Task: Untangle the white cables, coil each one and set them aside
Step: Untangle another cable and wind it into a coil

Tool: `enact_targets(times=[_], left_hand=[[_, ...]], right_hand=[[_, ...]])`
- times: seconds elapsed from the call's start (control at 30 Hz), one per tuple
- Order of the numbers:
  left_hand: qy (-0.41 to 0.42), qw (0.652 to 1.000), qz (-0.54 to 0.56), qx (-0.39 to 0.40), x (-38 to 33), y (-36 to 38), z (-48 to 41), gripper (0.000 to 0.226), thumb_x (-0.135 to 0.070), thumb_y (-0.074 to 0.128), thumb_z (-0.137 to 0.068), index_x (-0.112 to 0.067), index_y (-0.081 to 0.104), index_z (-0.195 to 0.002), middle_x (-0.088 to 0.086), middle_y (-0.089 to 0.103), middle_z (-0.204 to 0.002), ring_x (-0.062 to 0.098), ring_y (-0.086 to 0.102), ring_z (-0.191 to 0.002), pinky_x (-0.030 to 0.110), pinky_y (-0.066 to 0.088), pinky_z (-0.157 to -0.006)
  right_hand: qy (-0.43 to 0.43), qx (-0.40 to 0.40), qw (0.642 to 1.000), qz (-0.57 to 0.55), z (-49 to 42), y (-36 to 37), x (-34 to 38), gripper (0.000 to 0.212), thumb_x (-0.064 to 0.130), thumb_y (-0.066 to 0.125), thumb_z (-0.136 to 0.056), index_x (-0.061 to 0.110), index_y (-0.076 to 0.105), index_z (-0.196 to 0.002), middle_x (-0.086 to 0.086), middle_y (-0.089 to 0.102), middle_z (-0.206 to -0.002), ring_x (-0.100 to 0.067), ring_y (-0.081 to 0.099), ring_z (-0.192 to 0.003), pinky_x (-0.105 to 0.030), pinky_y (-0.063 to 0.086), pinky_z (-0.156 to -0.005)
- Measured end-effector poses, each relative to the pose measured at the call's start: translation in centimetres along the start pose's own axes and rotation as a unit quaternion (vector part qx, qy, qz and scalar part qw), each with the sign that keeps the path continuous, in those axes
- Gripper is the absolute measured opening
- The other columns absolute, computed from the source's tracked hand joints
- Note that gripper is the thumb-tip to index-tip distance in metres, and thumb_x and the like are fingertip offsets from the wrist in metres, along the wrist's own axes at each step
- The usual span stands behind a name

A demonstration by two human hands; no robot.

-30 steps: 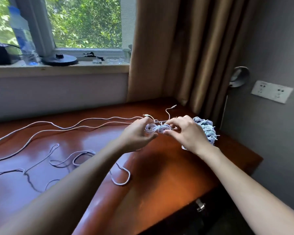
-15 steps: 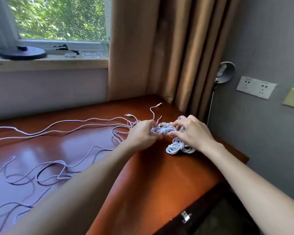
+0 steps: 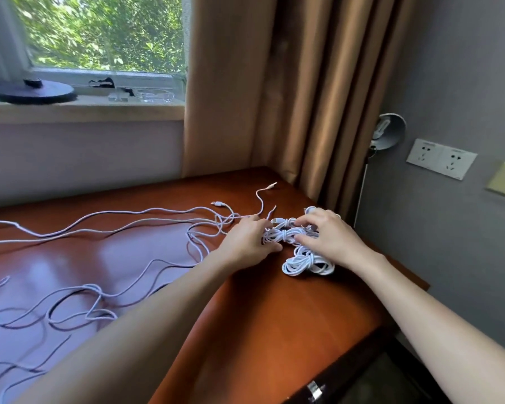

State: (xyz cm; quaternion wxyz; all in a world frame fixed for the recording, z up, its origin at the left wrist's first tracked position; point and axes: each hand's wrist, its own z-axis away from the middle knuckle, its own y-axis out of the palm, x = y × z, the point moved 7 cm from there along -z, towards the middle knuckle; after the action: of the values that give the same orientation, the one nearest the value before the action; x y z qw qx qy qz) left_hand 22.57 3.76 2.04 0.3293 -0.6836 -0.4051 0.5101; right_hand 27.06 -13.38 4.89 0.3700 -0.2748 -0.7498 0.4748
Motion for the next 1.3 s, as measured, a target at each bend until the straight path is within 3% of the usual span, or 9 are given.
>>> enact_targets(times=[0.27,0.43,0.7,0.83,1.0,1.17,1.3], left_hand=[[0.004,1.000,-0.003,-0.001,-0.3,-1.7,1.7,0.048,-0.034,0.068,-0.092,-0.017,0.057,-0.135,0.006,0.053,-0.128,0.024,0.051,-0.123,0.039,0.043,-0.105],[0.009,0.999,-0.029,-0.041,0.0,-4.1,3.2,0.041,-0.034,0.064,-0.094,-0.019,0.061,-0.132,0.005,0.056,-0.125,0.024,0.051,-0.122,0.038,0.043,-0.100],[-0.034,0.991,-0.086,-0.096,3.5,-7.5,6.0,0.035,-0.028,0.061,-0.091,-0.028,0.062,-0.127,-0.003,0.052,-0.130,0.023,0.041,-0.121,0.036,0.033,-0.098],[-0.047,0.991,-0.074,-0.100,5.2,-7.3,7.6,0.038,-0.032,0.064,-0.090,-0.026,0.061,-0.127,-0.001,0.049,-0.132,0.024,0.042,-0.121,0.037,0.037,-0.096],[-0.060,0.993,-0.053,-0.089,6.8,-5.7,9.3,0.032,-0.034,0.061,-0.093,-0.023,0.061,-0.123,0.001,0.050,-0.131,0.025,0.043,-0.124,0.038,0.039,-0.099],[-0.066,0.990,-0.077,-0.096,7.6,-5.3,9.4,0.025,-0.034,0.053,-0.099,-0.019,0.061,-0.118,0.003,0.052,-0.131,0.026,0.043,-0.123,0.038,0.033,-0.099],[-0.057,0.990,-0.073,-0.102,8.2,-5.5,9.1,0.020,-0.033,0.054,-0.098,-0.023,0.063,-0.113,0.000,0.053,-0.128,0.023,0.043,-0.123,0.038,0.035,-0.098]], right_hand=[[-0.037,-0.020,0.999,-0.025,0.7,-1.0,1.7,0.025,0.027,0.066,-0.093,0.026,0.071,-0.117,0.006,0.063,-0.111,-0.014,0.054,-0.112,-0.026,0.040,-0.098],[-0.059,-0.027,0.997,-0.044,0.6,-1.3,4.0,0.021,0.026,0.065,-0.094,0.026,0.072,-0.114,0.007,0.064,-0.106,-0.015,0.056,-0.106,-0.035,0.045,-0.099],[-0.090,-0.017,0.994,-0.060,-0.4,0.4,8.1,0.020,0.026,0.066,-0.093,0.028,0.071,-0.112,0.009,0.063,-0.104,-0.017,0.056,-0.104,-0.037,0.046,-0.096],[-0.105,-0.006,0.992,-0.066,-0.9,2.0,9.7,0.022,0.027,0.065,-0.092,0.030,0.071,-0.113,0.010,0.064,-0.108,-0.015,0.057,-0.108,-0.039,0.046,-0.098],[-0.129,0.023,0.990,-0.044,-1.4,4.3,11.6,0.025,0.022,0.064,-0.094,0.026,0.071,-0.118,0.003,0.063,-0.116,-0.017,0.056,-0.113,-0.029,0.039,-0.102],[-0.133,0.045,0.989,-0.040,-1.9,6.0,12.4,0.031,0.024,0.064,-0.095,0.024,0.068,-0.125,0.002,0.062,-0.128,-0.018,0.054,-0.124,-0.031,0.039,-0.109],[-0.128,0.044,0.989,-0.056,-2.4,6.9,12.9,0.032,0.026,0.064,-0.094,0.026,0.066,-0.126,0.005,0.063,-0.128,-0.015,0.057,-0.121,-0.035,0.043,-0.107]])
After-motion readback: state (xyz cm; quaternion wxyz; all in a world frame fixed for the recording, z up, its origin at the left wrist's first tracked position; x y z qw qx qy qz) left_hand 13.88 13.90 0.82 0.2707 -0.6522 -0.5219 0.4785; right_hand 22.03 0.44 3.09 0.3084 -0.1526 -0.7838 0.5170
